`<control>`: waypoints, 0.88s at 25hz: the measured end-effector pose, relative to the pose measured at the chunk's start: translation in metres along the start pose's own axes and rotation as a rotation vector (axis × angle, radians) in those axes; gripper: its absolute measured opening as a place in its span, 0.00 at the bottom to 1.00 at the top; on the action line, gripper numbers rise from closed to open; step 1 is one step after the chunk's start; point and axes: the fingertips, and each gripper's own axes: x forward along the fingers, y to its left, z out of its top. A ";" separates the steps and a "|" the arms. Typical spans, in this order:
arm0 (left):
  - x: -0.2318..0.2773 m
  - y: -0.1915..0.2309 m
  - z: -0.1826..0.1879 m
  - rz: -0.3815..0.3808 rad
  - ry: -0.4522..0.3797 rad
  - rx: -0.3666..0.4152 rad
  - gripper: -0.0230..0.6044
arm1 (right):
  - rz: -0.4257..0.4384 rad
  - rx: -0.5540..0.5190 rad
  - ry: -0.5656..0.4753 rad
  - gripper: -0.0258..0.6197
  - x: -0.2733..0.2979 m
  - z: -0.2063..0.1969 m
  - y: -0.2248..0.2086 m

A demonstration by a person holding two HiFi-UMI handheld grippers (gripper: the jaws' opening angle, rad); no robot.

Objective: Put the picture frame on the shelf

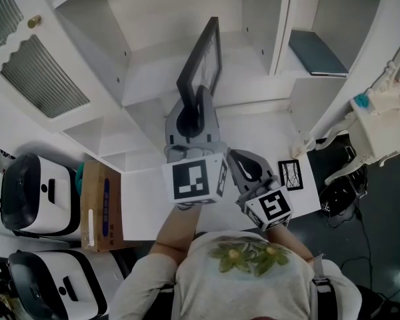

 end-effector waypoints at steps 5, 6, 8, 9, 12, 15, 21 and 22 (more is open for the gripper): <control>0.009 0.002 -0.004 -0.002 0.005 -0.005 0.09 | -0.010 0.003 0.000 0.09 0.002 0.000 -0.004; 0.011 0.002 -0.005 -0.002 0.005 -0.006 0.09 | -0.013 0.006 0.002 0.09 0.002 -0.001 -0.005; 0.014 0.002 -0.006 -0.002 0.002 -0.008 0.09 | -0.016 0.008 0.005 0.09 0.003 -0.002 -0.007; 0.015 0.001 -0.006 -0.002 0.000 -0.008 0.09 | -0.015 0.008 0.006 0.09 0.003 -0.002 -0.008; 0.019 0.001 -0.006 -0.002 -0.001 -0.014 0.09 | -0.015 0.006 0.009 0.09 0.004 -0.002 -0.009; 0.022 0.002 -0.007 -0.003 0.002 -0.019 0.09 | -0.009 0.003 0.011 0.09 0.006 -0.003 -0.010; 0.029 0.004 -0.009 -0.001 0.007 -0.018 0.09 | -0.015 0.008 0.013 0.09 0.011 -0.002 -0.015; 0.030 0.004 -0.010 -0.002 0.009 -0.017 0.09 | -0.015 0.009 0.016 0.09 0.012 -0.003 -0.015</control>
